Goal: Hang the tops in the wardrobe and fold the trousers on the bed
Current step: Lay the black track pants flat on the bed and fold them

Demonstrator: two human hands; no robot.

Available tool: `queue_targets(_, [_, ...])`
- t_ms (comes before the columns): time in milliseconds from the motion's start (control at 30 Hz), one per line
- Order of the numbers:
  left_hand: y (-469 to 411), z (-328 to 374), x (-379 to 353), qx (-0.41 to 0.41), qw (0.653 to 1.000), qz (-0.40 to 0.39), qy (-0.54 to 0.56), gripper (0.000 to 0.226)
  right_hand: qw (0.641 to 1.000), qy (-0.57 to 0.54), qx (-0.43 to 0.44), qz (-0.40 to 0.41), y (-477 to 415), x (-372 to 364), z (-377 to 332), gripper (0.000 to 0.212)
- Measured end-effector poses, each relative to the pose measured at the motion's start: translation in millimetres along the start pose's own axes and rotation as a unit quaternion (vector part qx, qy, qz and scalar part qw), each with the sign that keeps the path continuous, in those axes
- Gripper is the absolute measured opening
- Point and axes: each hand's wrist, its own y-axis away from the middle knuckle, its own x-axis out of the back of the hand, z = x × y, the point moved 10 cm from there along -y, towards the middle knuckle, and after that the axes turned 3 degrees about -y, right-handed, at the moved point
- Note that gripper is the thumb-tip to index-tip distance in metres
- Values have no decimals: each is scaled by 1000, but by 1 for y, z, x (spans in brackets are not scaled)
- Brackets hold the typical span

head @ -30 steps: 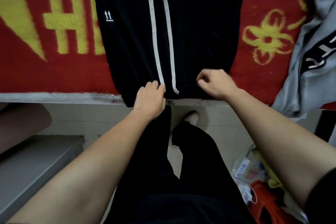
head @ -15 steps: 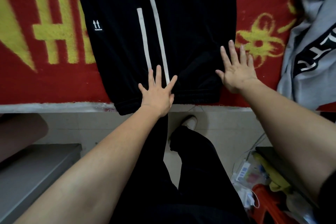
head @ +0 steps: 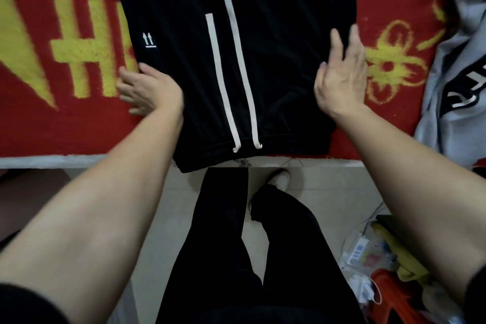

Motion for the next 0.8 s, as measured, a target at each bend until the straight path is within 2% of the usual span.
queue_targets(33, [-17, 0, -2, 27, 1000, -12, 6, 46, 999, 15, 46, -11, -4, -5, -14, 61])
queue_targets(67, [-32, 5, -9, 20, 999, -41, 17, 45, 996, 26, 85, -22, -6, -11, -26, 62])
queue_targets(133, [-46, 26, -26, -56, 991, -115, 46, 45, 989, 46, 131, -49, -10, -24, -50, 65])
queue_targets(200, [-49, 41, -34, -125, 979, -150, 51, 46, 983, 69, 136, -97, -10, -41, -69, 70])
queue_targets(267, [-54, 40, -26, -143, 980, -135, 40, 45, 980, 94, 107, -138, -9, -56, -77, 75])
queue_targets(400, [-75, 11, 8, -113, 991, -53, -38, 42, 972, 137, 74, -177, -9, -65, -80, 77])
queue_targets(467, [-80, 3, 10, -101, 993, -47, -44, 44, 966, 152, 76, -193, -9, -64, -79, 77])
queue_targets(567, [-85, -14, 4, 5, 998, -57, -24, 39, 958, 168, 79, -220, -11, -62, -77, 75])
queue_targets(633, [-85, -12, 6, 25, 997, -53, -52, 39, 958, 165, 71, -225, -15, -57, -80, 73])
queue_targets(667, [-84, -2, 12, -13, 997, -32, -75, 42, 963, 151, 74, -209, -19, -52, -85, 69])
queue_targets(733, [-70, 34, 19, -162, 981, 8, -105, 48, 980, 112, 100, -127, -31, -33, -98, 54])
queue_targets(800, [-39, 66, 10, -317, 941, -1, -115, 52, 987, 93, 120, -53, -43, -17, -104, 48])
